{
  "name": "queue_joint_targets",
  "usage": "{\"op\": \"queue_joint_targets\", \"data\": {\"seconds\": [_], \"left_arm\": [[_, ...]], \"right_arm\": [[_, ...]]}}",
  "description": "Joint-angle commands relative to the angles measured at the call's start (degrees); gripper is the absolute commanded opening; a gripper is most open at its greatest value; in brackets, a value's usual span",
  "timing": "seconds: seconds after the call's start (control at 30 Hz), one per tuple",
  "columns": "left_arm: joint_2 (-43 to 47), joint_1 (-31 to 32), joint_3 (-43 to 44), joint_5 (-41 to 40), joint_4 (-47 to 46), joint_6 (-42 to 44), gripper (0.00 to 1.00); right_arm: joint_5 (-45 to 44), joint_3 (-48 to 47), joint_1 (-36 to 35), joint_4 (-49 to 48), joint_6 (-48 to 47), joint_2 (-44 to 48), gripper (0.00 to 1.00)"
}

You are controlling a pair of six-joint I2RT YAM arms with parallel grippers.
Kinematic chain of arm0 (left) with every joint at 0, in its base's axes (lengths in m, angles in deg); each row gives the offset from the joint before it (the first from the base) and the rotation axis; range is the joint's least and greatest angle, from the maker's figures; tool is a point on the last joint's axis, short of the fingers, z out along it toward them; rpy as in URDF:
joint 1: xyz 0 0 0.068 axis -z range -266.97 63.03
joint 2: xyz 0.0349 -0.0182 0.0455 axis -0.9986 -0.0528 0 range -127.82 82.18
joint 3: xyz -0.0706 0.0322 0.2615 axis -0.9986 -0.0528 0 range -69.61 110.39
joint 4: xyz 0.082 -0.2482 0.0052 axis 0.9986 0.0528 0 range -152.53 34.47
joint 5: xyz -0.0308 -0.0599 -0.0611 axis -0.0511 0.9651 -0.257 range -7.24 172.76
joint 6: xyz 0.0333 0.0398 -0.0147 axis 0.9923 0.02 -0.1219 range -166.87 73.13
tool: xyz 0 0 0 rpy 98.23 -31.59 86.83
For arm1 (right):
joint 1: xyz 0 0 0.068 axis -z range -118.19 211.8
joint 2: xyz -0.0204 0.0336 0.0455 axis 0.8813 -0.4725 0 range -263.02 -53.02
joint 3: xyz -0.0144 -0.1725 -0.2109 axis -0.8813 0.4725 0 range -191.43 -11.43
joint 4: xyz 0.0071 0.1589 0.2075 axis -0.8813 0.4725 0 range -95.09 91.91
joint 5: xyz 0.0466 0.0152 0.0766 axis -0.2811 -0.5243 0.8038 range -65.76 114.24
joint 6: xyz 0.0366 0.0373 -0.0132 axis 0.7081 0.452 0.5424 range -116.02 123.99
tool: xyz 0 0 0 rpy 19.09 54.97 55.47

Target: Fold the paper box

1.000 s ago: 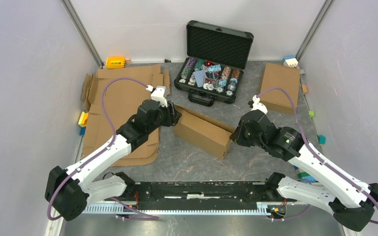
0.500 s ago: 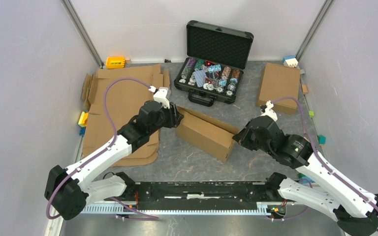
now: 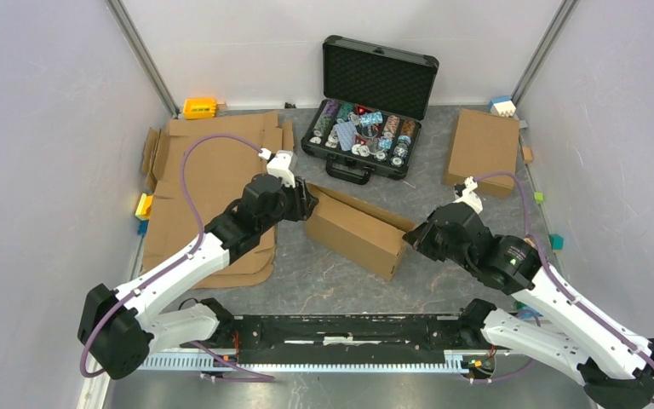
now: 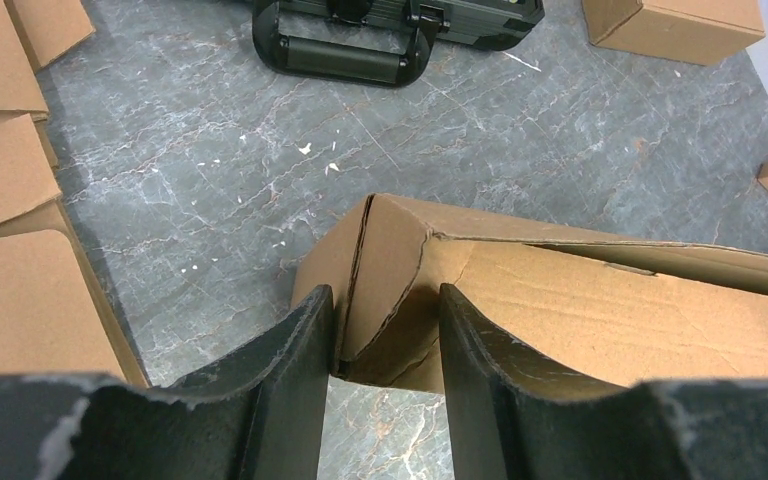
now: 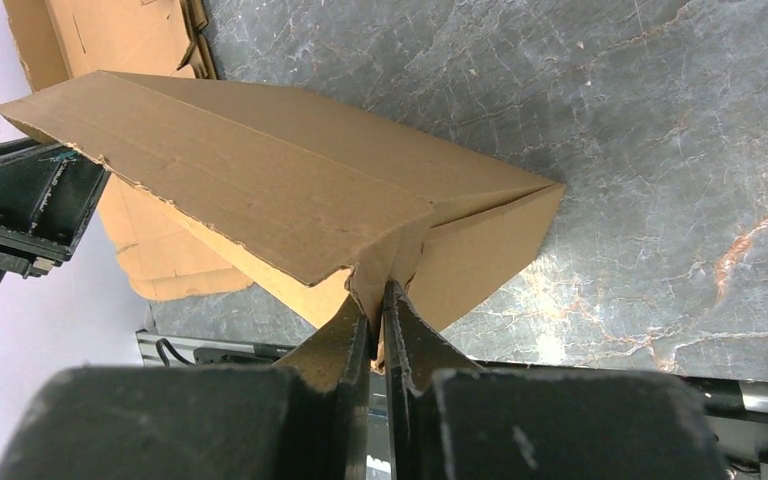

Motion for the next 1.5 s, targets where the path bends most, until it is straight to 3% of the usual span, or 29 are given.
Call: {"op": "queue_joint_targets", "data": {"seconds": [0.0, 0.37, 0.9, 1.0, 1.07, 1.23, 1.37, 1.47], "left_arm": [[-1.1, 0.7, 0.8, -0.4, 3.2, 1.2, 0.48], [-2.0, 0.9, 1.2, -0.3, 3.1, 1.2, 0.47], [-2.9, 1.4, 1.3, -0.4, 2.6, 0.8, 0.47], [-2.9, 1.5, 1.4, -0.5, 2.6, 0.9, 0.47], [-2.8, 1.5, 1.4, -0.7, 2.6, 0.9, 0.47], [-2.7, 1.6, 1.3, -0.9, 2.6, 0.9, 0.47], [-2.6, 1.6, 1.4, -0.9, 2.6, 1.0, 0.46], [-2.6, 1.6, 1.4, -0.9, 2.7, 1.0, 0.46]], "right_arm": [[0.0, 0.7, 0.2, -2.7, 1.4, -1.3, 0.09], [0.8, 1.4, 0.1, 0.1, -3.6, -3.9, 0.02], [2.8, 0.2, -0.7, 3.0, -8.0, -7.0, 0.04], [2.5, -0.7, -0.7, 3.8, -8.9, -7.3, 0.13], [1.4, -2.6, -0.7, 5.0, -9.5, -7.5, 0.28], [-2.4, -6.9, -0.7, 7.2, -10.1, -7.6, 0.31], [-3.1, -8.8, -0.8, 8.5, -10.8, -8.5, 0.46], [-4.5, -9.8, -0.7, 9.4, -10.9, -8.4, 0.48]]}}
